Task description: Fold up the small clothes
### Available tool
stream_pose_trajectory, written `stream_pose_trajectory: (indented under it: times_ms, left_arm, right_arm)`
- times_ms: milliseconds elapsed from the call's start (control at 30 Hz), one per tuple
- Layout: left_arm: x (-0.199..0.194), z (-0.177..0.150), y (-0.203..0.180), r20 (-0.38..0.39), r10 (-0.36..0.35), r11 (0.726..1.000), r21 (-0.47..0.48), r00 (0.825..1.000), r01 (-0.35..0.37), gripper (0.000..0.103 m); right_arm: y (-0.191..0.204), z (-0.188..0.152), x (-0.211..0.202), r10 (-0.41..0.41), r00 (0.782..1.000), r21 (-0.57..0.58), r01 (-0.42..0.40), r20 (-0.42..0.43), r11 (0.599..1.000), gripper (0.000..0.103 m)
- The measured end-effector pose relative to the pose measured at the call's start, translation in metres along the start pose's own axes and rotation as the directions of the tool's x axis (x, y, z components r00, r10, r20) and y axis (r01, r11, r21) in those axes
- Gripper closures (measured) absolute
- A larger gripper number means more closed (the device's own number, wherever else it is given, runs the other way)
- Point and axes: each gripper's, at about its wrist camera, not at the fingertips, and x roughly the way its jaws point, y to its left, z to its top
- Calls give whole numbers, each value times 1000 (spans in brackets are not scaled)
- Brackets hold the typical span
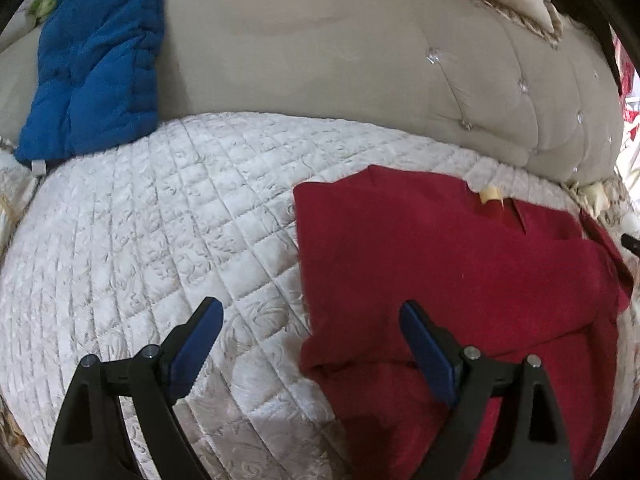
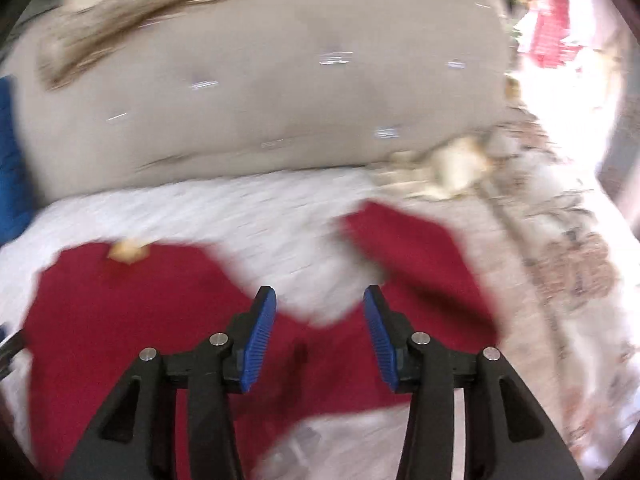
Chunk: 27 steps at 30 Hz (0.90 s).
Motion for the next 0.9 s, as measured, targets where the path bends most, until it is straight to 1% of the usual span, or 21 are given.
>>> stream_pose_trajectory:
  times_ms: [33, 67, 100, 133, 200, 233, 267, 300, 333, 400, 433, 467, 500, 533, 567, 600, 633, 700, 767, 833, 900]
  left_arm:
    - [2, 0, 1, -9, -6, 1000, -12, 1000, 6, 10]
    - [4, 1, 3, -19, -12, 1000, -21, 1000, 12, 10]
    - [7, 1, 3, -31, -14, 1000, -27, 999, 13, 10]
    - [8, 2, 4, -36, -11, 1000, -27, 999, 10, 10]
    - [10, 2, 3, -36, -2, 1000, -21, 999, 1, 10]
    - [12, 3, 3, -36, 2, 1000, -19, 999, -2, 10]
    - [13, 3, 2, -37, 1, 1000, -19, 999, -1, 10]
    - [13, 3, 2, -38, -4, 1000, -20, 999, 3, 10]
    - [14, 2, 1, -38, -5, 1000, -20, 999, 4, 10]
    - [14, 2, 0, -38, -1, 1000, -11, 999, 0, 10]
    - [13, 1, 0, -37, 0, 1000, -10, 999, -1, 10]
    - [12, 1, 0, -36, -2, 1000, -10, 999, 2, 10]
    - [11, 1, 0, -34, -6, 1000, -12, 999, 5, 10]
    - [10, 1, 0, -32, -7, 1000, -14, 999, 6, 10]
    - [9, 0, 1, -29, -6, 1000, -16, 1000, 6, 10]
    - [8, 0, 2, -26, -5, 1000, -18, 1000, 4, 10]
    - [8, 0, 3, -26, -4, 1000, -21, 1000, 4, 10]
    - [6, 0, 3, -26, -5, 1000, -26, 1000, 5, 10]
    - [5, -1, 3, -19, -4, 1000, -28, 1000, 4, 10]
    - [5, -1, 2, -17, 10, 1000, -25, 1000, -10, 10]
    - [7, -1, 3, -22, 14, 1000, -25, 1000, -14, 10]
  right_arm:
    - [-10, 11, 13, -45, 999, -8, 45, -13, 999, 69]
    - [-14, 16, 25, -75, 997, -33, 74, -30, 997, 66]
    - [-13, 20, 38, -95, 994, -62, 91, -52, 994, 66]
    - [-12, 22, 56, -100, 991, -101, 91, -90, 991, 66]
    - [-14, 18, 82, -82, 983, -129, 61, -166, 990, 67]
    - [-20, 14, 90, -74, 979, -123, 51, -188, 991, 77]
    - [-26, 11, 92, -78, 982, -118, 58, -173, 991, 99]
    - [-32, 11, 88, -87, 987, -110, 71, -139, 991, 103]
    - [-43, 14, 80, -81, 992, -72, 74, -93, 995, 103]
    - [-73, 18, 54, -46, 999, 60, 46, 0, 997, 103]
    - [-94, 20, 42, -69, 997, 125, 63, 42, 990, 103]
    - [-111, 22, 33, -108, 992, 169, 97, 61, 981, 103]
    - [-131, 23, 26, -161, 985, 212, 144, 62, 966, 103]
    - [-152, 24, 21, -208, 977, 256, 190, 42, 948, 103]
    - [-171, 23, 18, -246, 969, 294, 235, 0, 926, 97]
    - [-188, 19, 12, -252, 967, 332, 245, -24, 911, 92]
    - [-197, 15, 5, -245, 969, 361, 235, -18, 903, 89]
    - [-206, 7, -9, -237, 971, 392, 216, 7, 894, 86]
    - [-203, 3, -14, -183, 982, 390, 155, 35, 908, 81]
    - [-189, 9, 1, -56, 998, 379, 40, 32, 925, 75]
    - [-169, 18, 27, 59, 998, 373, -52, -8, 926, 75]
